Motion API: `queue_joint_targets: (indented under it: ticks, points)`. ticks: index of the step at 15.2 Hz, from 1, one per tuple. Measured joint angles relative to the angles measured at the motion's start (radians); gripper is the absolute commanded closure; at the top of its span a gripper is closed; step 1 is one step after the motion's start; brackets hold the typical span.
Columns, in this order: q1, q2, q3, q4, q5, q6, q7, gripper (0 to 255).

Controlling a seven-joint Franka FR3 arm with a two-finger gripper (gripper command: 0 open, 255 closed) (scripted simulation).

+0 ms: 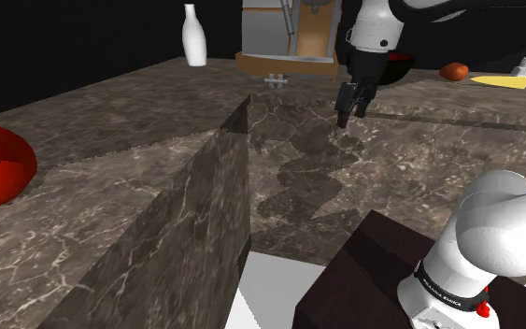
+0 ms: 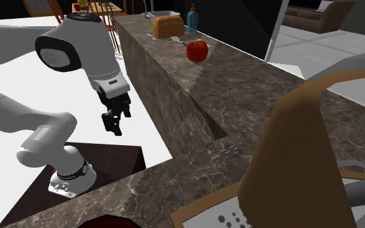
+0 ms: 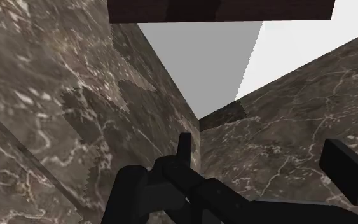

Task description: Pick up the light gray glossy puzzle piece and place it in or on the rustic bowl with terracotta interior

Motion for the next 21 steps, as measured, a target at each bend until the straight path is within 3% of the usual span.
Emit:
queue_joint_targets:
  ticks: [3, 10, 15, 21]
  points:
    - [-0.010, 0.032, 0.020, 0.013, -0.003, 0.037, 0.039, 0]
    - [-0.081, 0.243, 0.121, 0.137, -0.063, 0.220, 0.265, 0]
    - [-0.142, 0.391, 0.189, 0.256, -0.149, 0.303, 0.447, 0]
    - [-0.210, 0.572, 0.246, 0.450, -0.296, 0.330, 0.664, 0]
